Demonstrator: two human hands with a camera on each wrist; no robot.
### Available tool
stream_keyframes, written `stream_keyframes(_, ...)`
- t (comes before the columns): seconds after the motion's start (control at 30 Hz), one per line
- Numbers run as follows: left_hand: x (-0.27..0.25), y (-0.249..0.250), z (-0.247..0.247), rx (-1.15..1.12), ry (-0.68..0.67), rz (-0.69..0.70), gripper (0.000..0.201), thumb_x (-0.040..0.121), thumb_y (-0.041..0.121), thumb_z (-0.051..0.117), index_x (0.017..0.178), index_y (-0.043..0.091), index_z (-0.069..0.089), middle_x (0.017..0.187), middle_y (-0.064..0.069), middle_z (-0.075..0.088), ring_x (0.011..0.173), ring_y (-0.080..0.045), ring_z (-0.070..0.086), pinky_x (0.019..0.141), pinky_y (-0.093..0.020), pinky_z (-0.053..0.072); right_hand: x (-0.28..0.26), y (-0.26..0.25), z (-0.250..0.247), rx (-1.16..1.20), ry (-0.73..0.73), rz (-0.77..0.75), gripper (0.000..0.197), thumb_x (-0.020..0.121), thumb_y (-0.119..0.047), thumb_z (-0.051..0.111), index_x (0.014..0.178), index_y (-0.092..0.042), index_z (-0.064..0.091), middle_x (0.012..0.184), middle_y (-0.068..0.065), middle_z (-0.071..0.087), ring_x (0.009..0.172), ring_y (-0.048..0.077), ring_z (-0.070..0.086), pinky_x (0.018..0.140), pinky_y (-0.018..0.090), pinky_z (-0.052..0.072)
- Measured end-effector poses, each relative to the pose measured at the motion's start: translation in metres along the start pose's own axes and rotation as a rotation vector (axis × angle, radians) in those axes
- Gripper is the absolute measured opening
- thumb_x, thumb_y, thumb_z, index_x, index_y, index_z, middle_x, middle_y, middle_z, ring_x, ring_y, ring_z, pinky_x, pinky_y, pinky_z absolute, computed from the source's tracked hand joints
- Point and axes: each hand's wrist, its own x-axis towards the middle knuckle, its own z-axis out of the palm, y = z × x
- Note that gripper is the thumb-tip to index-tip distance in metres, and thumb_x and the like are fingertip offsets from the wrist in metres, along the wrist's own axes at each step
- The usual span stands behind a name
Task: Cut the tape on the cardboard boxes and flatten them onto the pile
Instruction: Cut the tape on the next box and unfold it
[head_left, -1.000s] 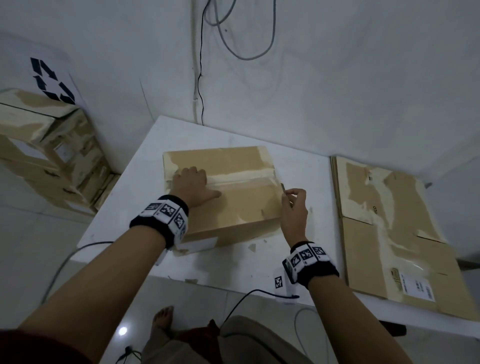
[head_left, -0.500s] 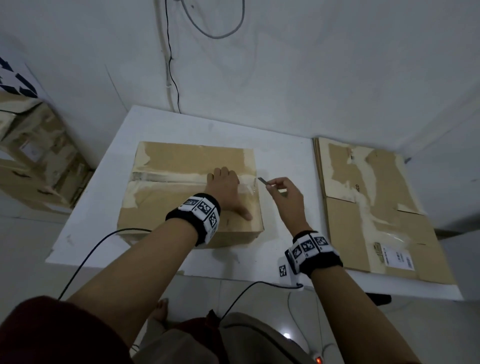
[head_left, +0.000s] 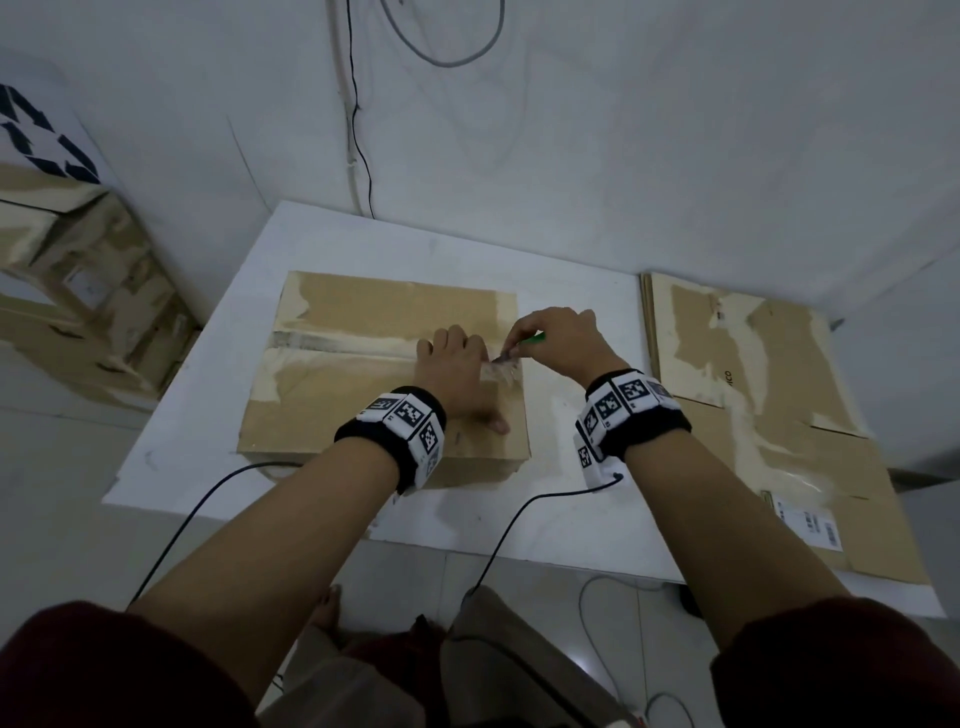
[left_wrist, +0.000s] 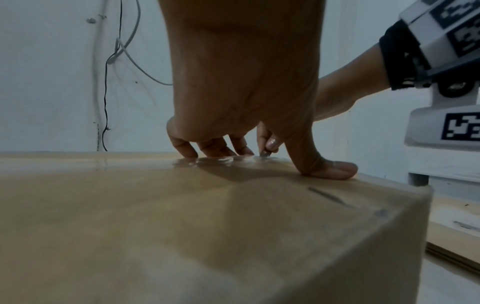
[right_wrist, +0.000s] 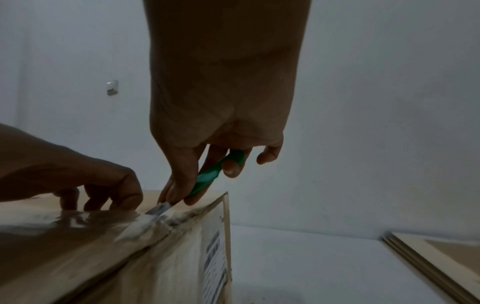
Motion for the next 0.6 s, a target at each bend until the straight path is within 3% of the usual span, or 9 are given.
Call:
stream_keyframes(0.17, -0.001, 0.002, -0.001, -0.017, -0.018, -0.003, 0.097, 0.050, 0.067, 0.079, 0.125, 0.018, 0.042, 0.124, -0.006, 0.043, 0.116, -0.026, 0.036, 0.100, -0.041, 0.029, 0.002, -0.005, 0.000, -0.155, 0.008, -0.070, 0.013, 0.087, -0.024, 0.063, 0.083, -0.032, 0.072, 0.078, -0.021, 0.059, 0.085, 0.003, 0.052, 0.081, 0.035, 0.019)
stream_keyframes(0.6, -0.004, 0.009, -0.002, -0.116, -0.007, 0.048, 0.094, 0.051, 0.048, 0.087, 0.124, 0.012, 0.041, 0.124, -0.007, 0.040, 0.116, -0.025, 0.034, 0.099, -0.036, 0.033, -0.014, 0.014, -0.005, -0.124, 0.048, -0.012, 0.008, 0.087, -0.037, 0.067, 0.081, -0.036, 0.072, 0.092, -0.018, 0.068, 0.088, 0.005, 0.057, 0.089, 0.036, 0.025)
